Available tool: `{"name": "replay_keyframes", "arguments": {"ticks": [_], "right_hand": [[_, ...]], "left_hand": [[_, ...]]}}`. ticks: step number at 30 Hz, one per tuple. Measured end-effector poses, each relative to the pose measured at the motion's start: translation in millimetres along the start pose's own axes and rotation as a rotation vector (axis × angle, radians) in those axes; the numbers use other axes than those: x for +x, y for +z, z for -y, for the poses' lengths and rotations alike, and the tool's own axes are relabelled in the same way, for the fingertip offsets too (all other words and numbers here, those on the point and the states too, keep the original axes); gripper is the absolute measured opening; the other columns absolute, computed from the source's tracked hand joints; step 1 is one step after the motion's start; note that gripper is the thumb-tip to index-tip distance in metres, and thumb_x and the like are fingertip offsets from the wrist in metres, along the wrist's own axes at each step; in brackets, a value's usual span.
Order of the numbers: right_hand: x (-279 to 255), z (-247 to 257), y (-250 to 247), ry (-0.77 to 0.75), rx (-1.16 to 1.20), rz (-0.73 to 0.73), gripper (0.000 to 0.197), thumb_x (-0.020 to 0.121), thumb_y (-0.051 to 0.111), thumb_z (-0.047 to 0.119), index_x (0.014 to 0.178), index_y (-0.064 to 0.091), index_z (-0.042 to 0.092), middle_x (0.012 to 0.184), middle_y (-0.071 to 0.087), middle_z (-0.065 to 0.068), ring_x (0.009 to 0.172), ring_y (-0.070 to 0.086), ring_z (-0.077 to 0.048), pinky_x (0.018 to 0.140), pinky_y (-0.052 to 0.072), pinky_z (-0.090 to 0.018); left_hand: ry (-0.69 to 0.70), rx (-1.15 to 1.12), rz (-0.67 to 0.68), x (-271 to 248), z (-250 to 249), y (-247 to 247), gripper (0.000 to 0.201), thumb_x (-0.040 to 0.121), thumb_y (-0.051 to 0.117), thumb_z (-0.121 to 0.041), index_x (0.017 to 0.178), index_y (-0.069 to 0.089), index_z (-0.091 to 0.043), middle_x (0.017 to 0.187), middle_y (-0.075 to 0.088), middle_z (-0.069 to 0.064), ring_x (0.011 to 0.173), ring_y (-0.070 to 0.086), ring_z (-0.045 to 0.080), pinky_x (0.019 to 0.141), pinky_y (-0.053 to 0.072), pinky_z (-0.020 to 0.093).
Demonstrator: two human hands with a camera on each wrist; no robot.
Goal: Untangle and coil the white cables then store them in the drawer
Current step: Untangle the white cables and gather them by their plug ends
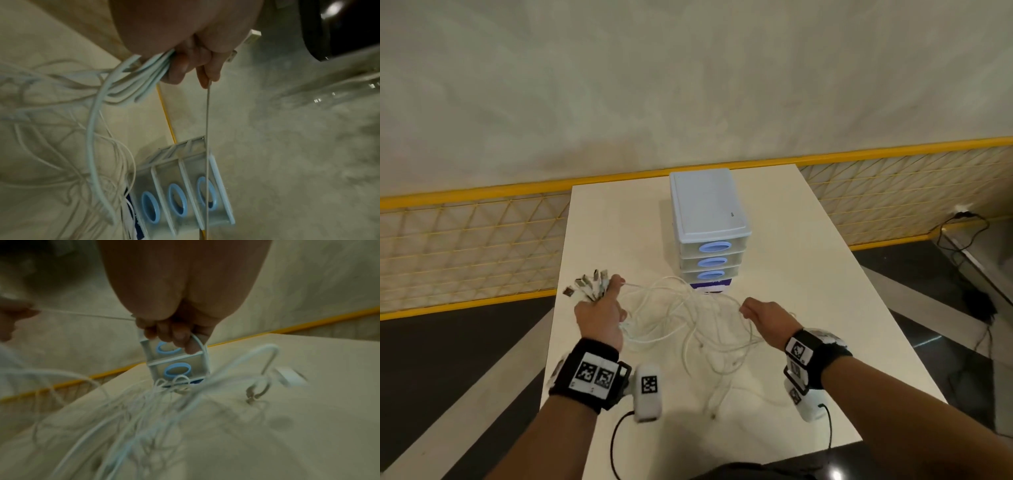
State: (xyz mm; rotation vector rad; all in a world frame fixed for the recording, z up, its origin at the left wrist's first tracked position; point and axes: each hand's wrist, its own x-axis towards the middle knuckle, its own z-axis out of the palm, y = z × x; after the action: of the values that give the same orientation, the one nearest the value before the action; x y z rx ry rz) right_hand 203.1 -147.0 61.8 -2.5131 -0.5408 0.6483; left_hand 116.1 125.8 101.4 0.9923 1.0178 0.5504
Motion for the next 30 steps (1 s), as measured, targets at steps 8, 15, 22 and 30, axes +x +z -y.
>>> {"name": "replay_keyframes", "arguments": {"ticks": [8,15,22,30], "right_hand": [[8,46,5,-0.141,0.054,-0.147,0.028,0.099,0.039,0.027,0.093,0.055,0.005,0.088,0.067,-0.018,0.081,0.060,-0.037,0.068,0.039,-0.034],[-7,82,27,-0.269,0.016,0.033,0.026,0.099,0.038,0.031,0.101,0.054,0.011,0.093,0.066,-0.017,0.083,0.059,-0.033,0.070,0.041,-0.036],[-6,29,6,-0.116,-0.036,0.036,0.029,0.099,0.037,0.032,0.103,0.057,0.011,0.102,0.068,-0.011,0.091,0.062,-0.032,0.079,0.045,-0.036],[10,-18,1,0.021,-0.094,-0.145,0.030,0.099,0.035,0.032,0.094,0.052,0.007,0.092,0.066,-0.019,0.085,0.061,-0.036,0.073,0.042,-0.038]], "left_hand": [[-0.168,0.229,0.206,-24,39,13,0.029,0.075,0.078,-0.024,0.075,0.053,-0.010,0.036,0.033,-0.005,0.031,0.028,0.009,0.036,0.026,0.018],[-0.036,0.336,0.269,-56,53,31,0.025,0.079,0.076,-0.018,0.062,0.060,-0.008,0.041,0.048,-0.004,0.036,0.038,0.011,0.036,0.032,0.019],[0.059,0.230,0.111,-22,25,16,0.018,0.081,0.073,-0.017,0.083,0.069,0.000,0.058,0.056,0.003,0.052,0.041,0.018,0.035,0.034,0.016],[0.007,0.462,0.252,-19,30,0,0.028,0.083,0.070,-0.028,0.063,0.061,-0.010,0.045,0.039,0.000,0.042,0.035,0.017,0.039,0.034,0.022]]}}
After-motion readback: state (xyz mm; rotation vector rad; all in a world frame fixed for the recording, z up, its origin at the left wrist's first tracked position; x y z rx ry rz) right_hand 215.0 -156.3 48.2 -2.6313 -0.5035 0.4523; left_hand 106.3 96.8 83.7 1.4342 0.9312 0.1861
